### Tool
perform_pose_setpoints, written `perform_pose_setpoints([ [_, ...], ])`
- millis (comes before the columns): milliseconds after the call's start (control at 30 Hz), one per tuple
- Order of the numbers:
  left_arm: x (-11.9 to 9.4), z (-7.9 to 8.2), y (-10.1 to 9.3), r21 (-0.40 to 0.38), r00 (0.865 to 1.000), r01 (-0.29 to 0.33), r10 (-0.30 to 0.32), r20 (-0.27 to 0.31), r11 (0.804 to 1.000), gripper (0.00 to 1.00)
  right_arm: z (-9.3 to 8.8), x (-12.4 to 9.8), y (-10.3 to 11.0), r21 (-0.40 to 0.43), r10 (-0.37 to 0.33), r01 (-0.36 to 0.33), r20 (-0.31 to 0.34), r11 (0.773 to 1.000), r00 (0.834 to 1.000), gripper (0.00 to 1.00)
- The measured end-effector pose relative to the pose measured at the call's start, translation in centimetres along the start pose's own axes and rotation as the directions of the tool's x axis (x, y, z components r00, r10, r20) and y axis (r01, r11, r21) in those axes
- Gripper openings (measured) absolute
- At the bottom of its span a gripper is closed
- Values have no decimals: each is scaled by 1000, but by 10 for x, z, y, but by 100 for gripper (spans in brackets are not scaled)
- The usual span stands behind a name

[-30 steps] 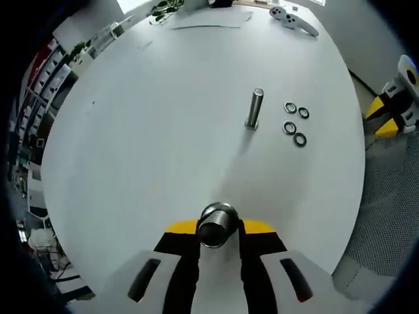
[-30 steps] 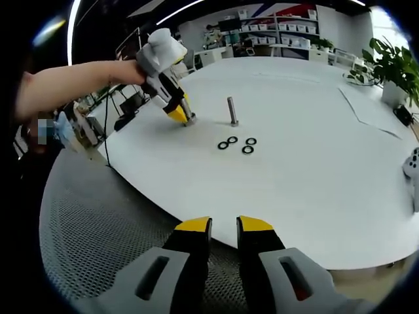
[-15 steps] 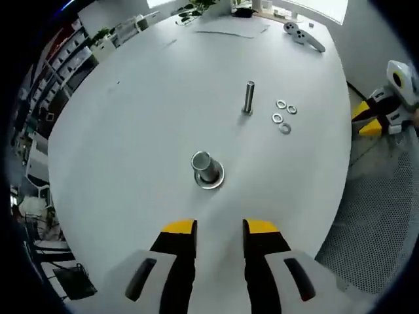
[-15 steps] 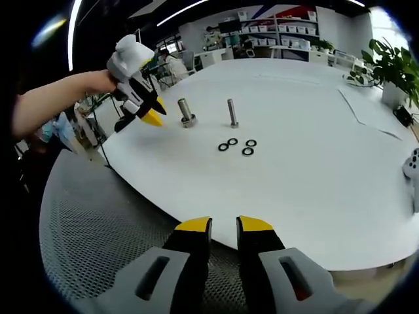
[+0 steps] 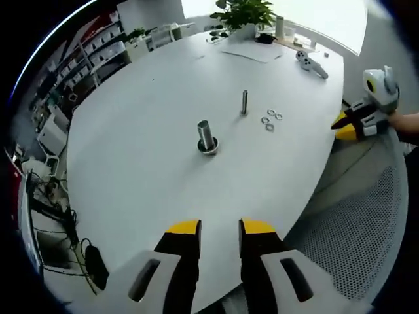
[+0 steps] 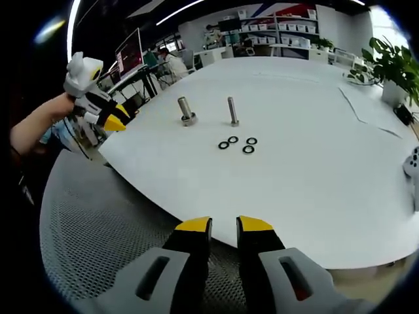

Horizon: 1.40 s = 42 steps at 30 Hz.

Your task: Place the washer onto the threaded stud by aligning its center hole with the stud, sliding it down to the base, and recovering from edge contact or off-axis alignment until the washer reaches the visible bottom stop.

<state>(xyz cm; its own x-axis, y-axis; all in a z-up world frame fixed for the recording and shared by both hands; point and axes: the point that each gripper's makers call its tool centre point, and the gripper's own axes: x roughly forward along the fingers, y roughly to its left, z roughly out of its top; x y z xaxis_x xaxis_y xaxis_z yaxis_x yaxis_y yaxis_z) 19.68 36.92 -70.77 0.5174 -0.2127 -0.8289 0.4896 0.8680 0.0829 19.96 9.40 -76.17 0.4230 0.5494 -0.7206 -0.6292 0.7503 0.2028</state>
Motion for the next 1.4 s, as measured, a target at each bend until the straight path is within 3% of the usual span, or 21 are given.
perform_pose_setpoints([
  [100,-8,-11,0,-34,999,-25,25,20,999,22,-1,0,0,-1,-2,2,-8,1000,1000,18],
  [233,-16,-15,-2,-126,993,-45,59,106,991,27,-1,0,-1,5,-6,6,-6,1000,1000,19],
  [333,-22,-9,-3,-188,974,-55,94,206,981,35,-3,0,0,-8,-3,3,-19,1000,1000,19],
  [467,-28,-8,-7,-211,958,-67,122,259,975,38,-4,1,1,-16,4,-5,-27,1000,1000,19],
  [567,-29,-14,-9,-240,953,-75,140,268,968,38,-4,0,1,-16,5,-6,-27,1000,1000,19],
  [667,-32,-14,-9,-261,933,-84,168,318,962,42,-4,1,0,-14,4,-5,-26,1000,1000,19],
  [700,-34,-12,-5,-257,917,-120,206,342,959,45,-4,1,0,-14,5,-5,-25,1000,1000,19],
  [1000,-25,-24,-17,-311,913,-79,194,360,947,45,-4,0,1,-9,2,-2,-25,1000,1000,19],
  [1167,-16,-29,-19,-311,920,-94,202,336,946,42,-4,0,1,-5,0,0,-21,1000,1000,19],
  [1200,-17,-28,-18,-301,917,-102,207,342,948,44,-4,0,1,-2,0,0,-20,1000,1000,18],
  [1233,-21,-23,-13,-288,894,-139,245,374,948,48,-4,0,1,0,1,-1,-18,1000,1000,18],
  [1267,-23,-20,-11,-284,886,-151,257,386,947,51,-5,0,1,9,-3,3,-24,1000,1000,18],
  [1367,-18,-27,-11,-345,904,-115,243,352,931,48,-4,0,-1,15,-9,10,-16,1000,1000,19],
  [1400,-18,-27,-10,-337,901,-123,248,356,933,48,-4,-1,-1,17,-10,10,-16,1000,1000,19],
])
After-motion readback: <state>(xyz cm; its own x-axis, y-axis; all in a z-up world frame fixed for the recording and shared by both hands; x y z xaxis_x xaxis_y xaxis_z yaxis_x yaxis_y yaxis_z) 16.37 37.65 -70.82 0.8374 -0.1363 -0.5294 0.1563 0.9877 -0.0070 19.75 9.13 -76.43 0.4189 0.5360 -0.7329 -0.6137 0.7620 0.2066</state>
